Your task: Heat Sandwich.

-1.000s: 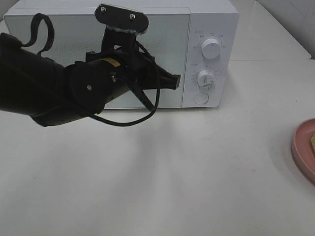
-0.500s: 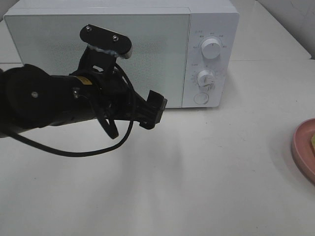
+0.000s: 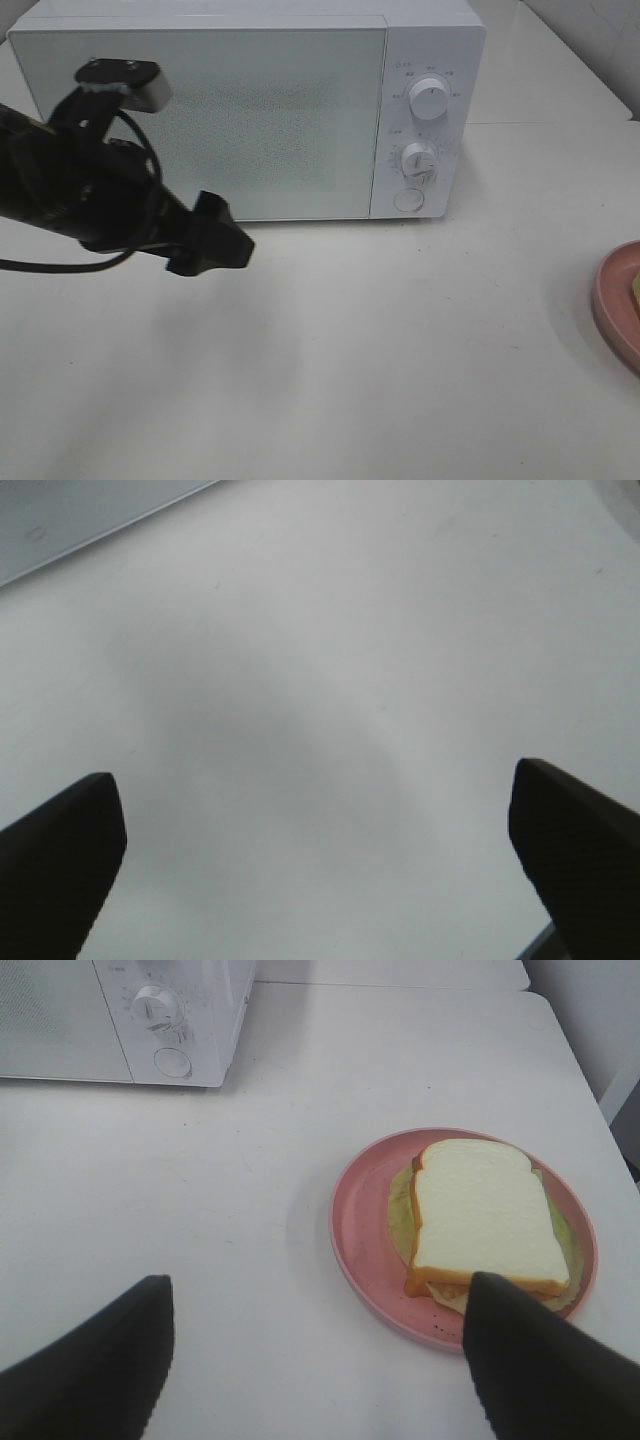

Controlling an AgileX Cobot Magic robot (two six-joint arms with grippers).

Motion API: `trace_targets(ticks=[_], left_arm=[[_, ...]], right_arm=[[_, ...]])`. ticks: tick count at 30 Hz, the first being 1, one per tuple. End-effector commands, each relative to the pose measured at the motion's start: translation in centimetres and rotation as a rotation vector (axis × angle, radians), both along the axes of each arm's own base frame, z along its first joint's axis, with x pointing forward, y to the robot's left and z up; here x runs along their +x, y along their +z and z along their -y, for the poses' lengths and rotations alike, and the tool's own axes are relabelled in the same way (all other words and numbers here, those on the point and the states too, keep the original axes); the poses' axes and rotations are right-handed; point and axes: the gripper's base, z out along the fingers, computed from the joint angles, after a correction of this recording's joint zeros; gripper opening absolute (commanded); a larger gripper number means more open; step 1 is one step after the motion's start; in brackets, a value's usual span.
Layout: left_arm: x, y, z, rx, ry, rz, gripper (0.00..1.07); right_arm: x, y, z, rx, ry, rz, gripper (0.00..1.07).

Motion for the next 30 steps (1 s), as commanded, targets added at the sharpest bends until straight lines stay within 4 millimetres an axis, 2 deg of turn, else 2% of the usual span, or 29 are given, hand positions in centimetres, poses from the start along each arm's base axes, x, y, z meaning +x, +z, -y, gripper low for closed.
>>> trace_targets(ticks=[1, 3, 4, 5, 6, 8, 10, 11, 14, 15, 16, 20, 23, 24, 29, 30], left_arm=[[0.0, 1.0, -3.2, 0.035, 0.055, -0.063, 1.01], [-0.1, 2.1, -6.0, 0.066, 0.135, -0.089, 1.01], [-0.1, 2.1, -6.0, 0.066, 0.135, -0.089, 1.01], [-0.2, 2.6, -6.9, 0.071, 0.169, -0.085, 1.01], [-0.6, 3.6, -8.7, 0.088, 0.24, -0.087, 1.01], [-1.2, 4.5, -10.2, 0.099, 0.308, -0.092, 1.01], [-1.5, 4.9, -10.9, 0.112, 0.334, -0.089, 1.01], [-2.4, 5.7, -12.4, 0.144, 0.391, -0.089, 1.01], [-3.8, 6.7, -14.2, 0.185, 0.475, -0.097, 1.01], [-3.8, 6.7, -14.2, 0.185, 0.475, -0.097, 1.01], [-4.9, 7.4, -15.3, 0.212, 0.528, -0.103, 1.01], [-6.3, 8.2, -16.1, 0.225, 0.584, -0.096, 1.01], [-8.7, 8.5, -16.3, 0.222, 0.605, -0.038, 1.01], [-8.7, 8.5, -16.3, 0.222, 0.605, -0.038, 1.01], [-13.2, 6.5, -16.3, 0.206, 0.611, 0.017, 1.01], [-13.2, 6.5, -16.3, 0.206, 0.611, 0.017, 1.01]], right_arm=[[-0.3, 0.0, 0.0, -0.008, -0.004, 0.034, 0.76], [-0.3, 0.0, 0.0, -0.008, -0.004, 0.034, 0.76], [-0.3, 0.0, 0.0, -0.008, -0.004, 0.034, 0.76], [-0.3, 0.0, 0.0, -0.008, -0.004, 0.034, 0.76], [-0.3, 0.0, 0.0, -0.008, -0.004, 0.034, 0.76], [-0.3, 0.0, 0.0, -0.008, -0.004, 0.034, 0.76], [-0.3, 0.0, 0.0, -0.008, -0.004, 0.034, 0.76], [-0.3, 0.0, 0.0, -0.008, -0.004, 0.034, 0.76], [-0.3, 0.0, 0.0, -0.008, -0.004, 0.034, 0.76], [-0.3, 0.0, 0.0, -0.008, -0.004, 0.034, 0.76], [-0.3, 0.0, 0.0, -0.008, -0.004, 0.034, 0.76], [-0.3, 0.0, 0.0, -0.008, -0.004, 0.034, 0.76], [-0.3, 0.0, 0.0, -0.008, -0.004, 0.034, 0.76], [-0.3, 0.0, 0.0, -0.008, -0.004, 0.034, 0.76], [-0.3, 0.0, 0.0, -0.008, -0.004, 0.034, 0.76], [-0.3, 0.0, 0.0, -0.008, -0.004, 0.034, 0.76]])
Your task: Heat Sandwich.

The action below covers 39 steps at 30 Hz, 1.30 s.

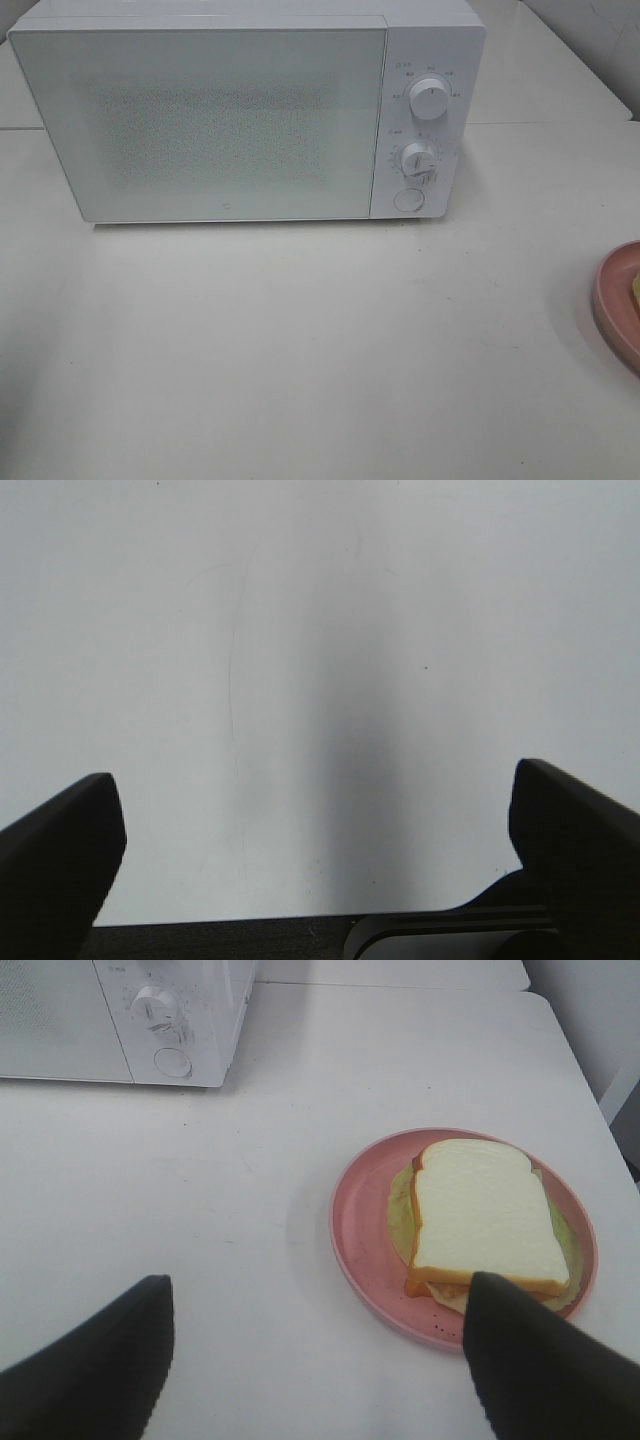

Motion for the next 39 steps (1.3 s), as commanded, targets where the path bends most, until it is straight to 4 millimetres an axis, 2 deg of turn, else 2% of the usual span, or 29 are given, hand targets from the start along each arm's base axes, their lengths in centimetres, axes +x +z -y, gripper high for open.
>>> trace_targets(ticks=[1, 4, 12, 15, 30, 34, 39], left_arm=[[-2.1, -1.1, 0.0, 0.0, 0.009, 0.033, 1.01], [-4.1, -1.5, 0.0, -0.003, 0.009, 0.094, 1.01], [-7.1, -1.6, -0.1, -0.017, 0.037, 0.178, 1.01], [-8.4, -1.1, -0.1, -0.014, 0.043, 0.269, 1.01], [-11.6, -0.6, -0.2, -0.009, 0.038, 0.48, 1.01], [-13.0, -0.6, -0.2, -0.01, 0.037, 0.57, 1.01], [-13.2, -0.6, -0.2, -0.011, 0.037, 0.583, 1.01]], right_arm=[[-0.3, 0.0, 0.0, -0.008, -0.004, 0.034, 0.76], [-0.3, 0.0, 0.0, -0.008, -0.004, 0.034, 0.76], [-0.3, 0.0, 0.0, -0.008, -0.004, 0.034, 0.76], [-0.3, 0.0, 0.0, -0.008, -0.004, 0.034, 0.76], [-0.3, 0.0, 0.0, -0.008, -0.004, 0.034, 0.76], [-0.3, 0.0, 0.0, -0.008, -0.004, 0.034, 0.76], [-0.2, 0.0, 0.0, -0.009, -0.004, 0.03, 0.76]])
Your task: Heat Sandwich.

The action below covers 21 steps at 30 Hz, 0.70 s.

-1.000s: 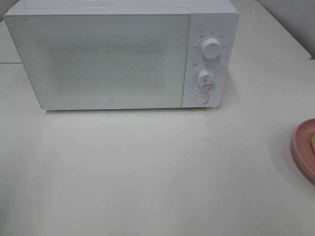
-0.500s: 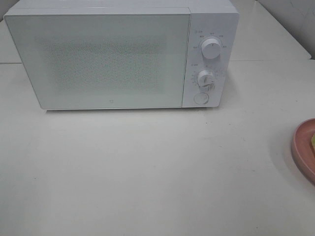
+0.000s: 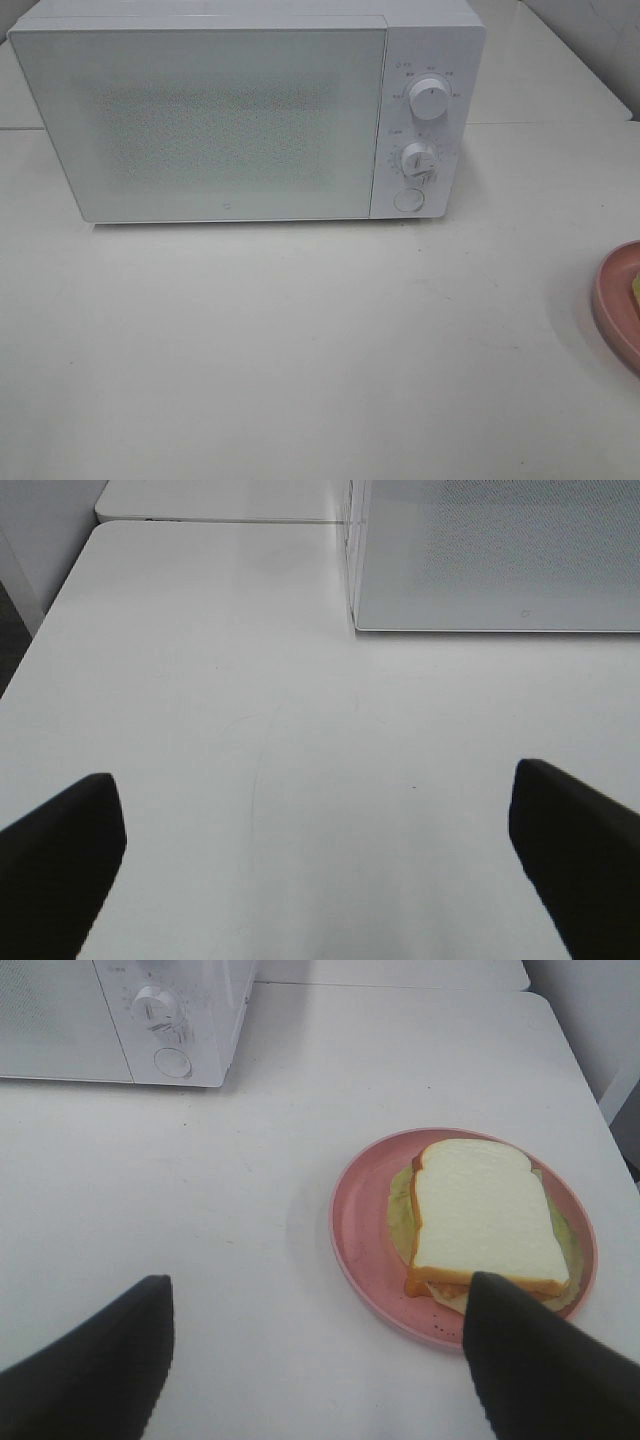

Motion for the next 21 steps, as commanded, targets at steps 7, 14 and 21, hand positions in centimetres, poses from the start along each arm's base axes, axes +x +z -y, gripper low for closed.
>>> trace_targets(ticks=[7, 14, 21], left_arm=[[-0.44, -0.12, 0.01, -0.001, 0.0, 0.025, 1.01], [-0.41, -0.12, 0.01, -0.001, 0.0, 0.023, 1.01], [-0.41, -0.12, 0.01, -0.001, 0.0, 0.023, 1.01]], right_arm=[[-0.21, -0.04, 0.05, -0.009, -0.004, 0.029, 0.76], [-0.21, -0.04, 0.05, -0.009, -0.004, 0.029, 0.76], [-0.21, -0.04, 0.05, -0.009, -0.004, 0.029, 0.76]])
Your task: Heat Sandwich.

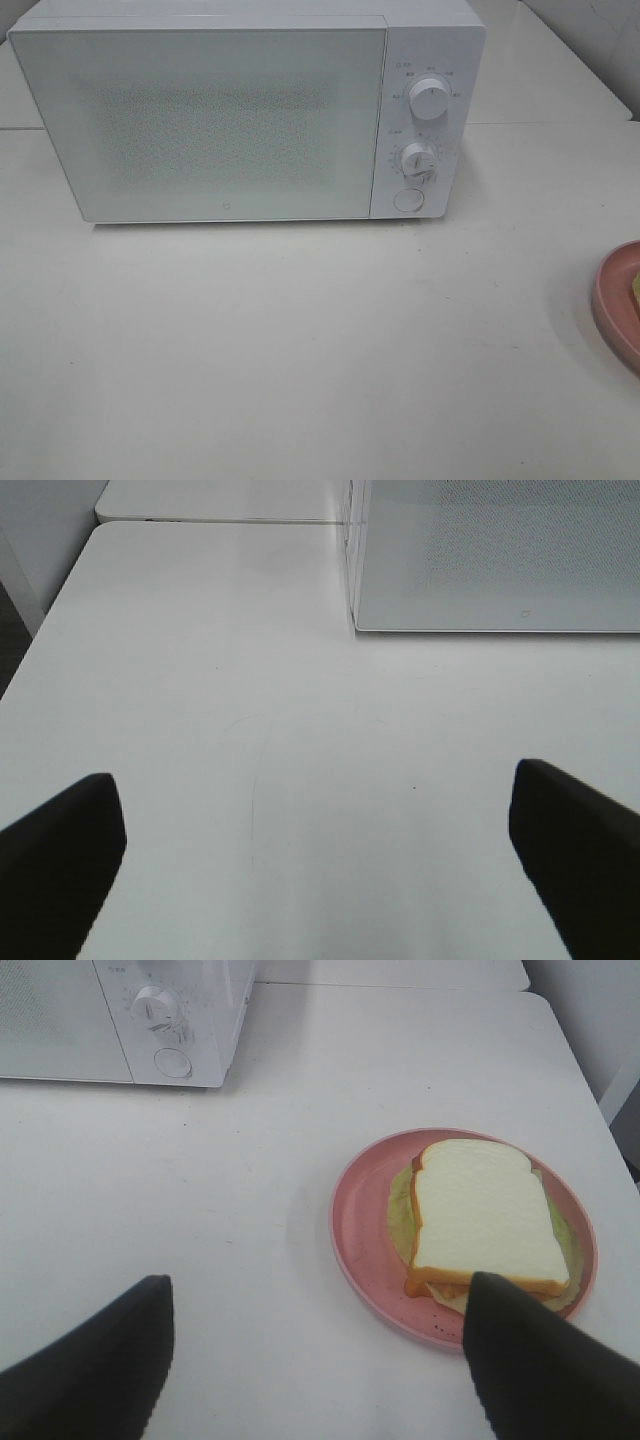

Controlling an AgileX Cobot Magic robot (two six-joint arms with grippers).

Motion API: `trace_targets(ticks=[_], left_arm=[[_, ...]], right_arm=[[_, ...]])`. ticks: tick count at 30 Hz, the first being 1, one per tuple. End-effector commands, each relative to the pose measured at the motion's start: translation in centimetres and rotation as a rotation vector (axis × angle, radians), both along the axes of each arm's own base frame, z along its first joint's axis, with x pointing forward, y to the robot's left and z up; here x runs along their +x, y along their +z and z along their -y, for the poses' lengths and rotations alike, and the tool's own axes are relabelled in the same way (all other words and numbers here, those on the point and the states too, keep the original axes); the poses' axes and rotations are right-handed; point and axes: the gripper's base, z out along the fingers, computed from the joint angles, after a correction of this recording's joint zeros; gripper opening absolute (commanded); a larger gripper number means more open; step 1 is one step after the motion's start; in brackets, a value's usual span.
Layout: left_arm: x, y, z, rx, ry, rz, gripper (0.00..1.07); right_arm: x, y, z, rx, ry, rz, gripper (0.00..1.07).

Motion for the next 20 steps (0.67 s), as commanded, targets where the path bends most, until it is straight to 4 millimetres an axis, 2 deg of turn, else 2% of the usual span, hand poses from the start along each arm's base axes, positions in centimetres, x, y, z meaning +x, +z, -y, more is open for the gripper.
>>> trace_targets(ticks=[1, 20], left_arm=[[-0.41, -0.12, 0.01, -0.001, 0.0, 0.023, 1.01], [-0.41, -0.12, 0.01, -0.001, 0.0, 0.023, 1.01]], right_arm=[[-0.21, -0.04, 0.05, -0.009, -0.004, 0.029, 0.76], [-0.21, -0.04, 0.05, -0.009, -0.004, 0.029, 0.76]])
